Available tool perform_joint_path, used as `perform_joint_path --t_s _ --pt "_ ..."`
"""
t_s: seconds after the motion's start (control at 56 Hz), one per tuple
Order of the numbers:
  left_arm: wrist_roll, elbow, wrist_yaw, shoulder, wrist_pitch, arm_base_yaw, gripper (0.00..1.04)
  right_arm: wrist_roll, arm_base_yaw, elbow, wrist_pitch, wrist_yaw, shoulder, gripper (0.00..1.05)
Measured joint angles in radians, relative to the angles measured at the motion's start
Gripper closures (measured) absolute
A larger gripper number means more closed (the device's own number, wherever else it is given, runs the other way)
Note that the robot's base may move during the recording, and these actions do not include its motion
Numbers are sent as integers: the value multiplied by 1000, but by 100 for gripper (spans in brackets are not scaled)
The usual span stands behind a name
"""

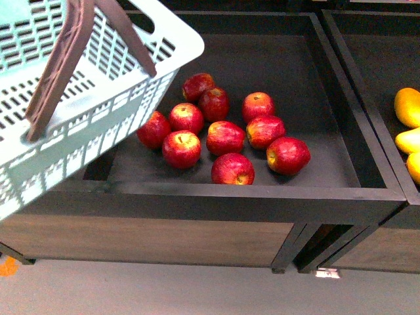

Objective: Pick mango and avocado into basket

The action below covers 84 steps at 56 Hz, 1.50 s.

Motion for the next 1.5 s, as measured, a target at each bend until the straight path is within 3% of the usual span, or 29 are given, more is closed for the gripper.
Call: perform_joint_path --t_s 0.161,0.429,0.911,0.946,0.982,1.018,1.143,1.268,1.375,1.5 --pt "93 259 141 198 -71 -98 100 0 0 0 0 -1 0 9" --pt "106 332 259 248 -127 -228 100 0 0 0 0 0 0 9" --pt "145 268 227 226 -137 -241 100 0 0 0 0 0 0 9" --pt "148 268 230 225 -137 -240 100 40 -3 22 -63 18 31 9" --pt "148 268 236 225 -137 -239 100 114 -45 87 -200 1 142 9" --pt "147 268 243 225 -137 -240 100 169 -106 125 -226 -42 251 9" --pt "148 268 250 225 -137 -244 100 231 -330 213 -44 -193 562 9" --pt "150 268 242 224 -137 -243 100 214 -497 319 188 -235 867 9" --pt "151 268 237 224 -137 -239 100 211 -595 490 284 -261 1234 9" --pt "151 268 240 223 -137 -239 100 229 -608 706 282 -215 1579 9"
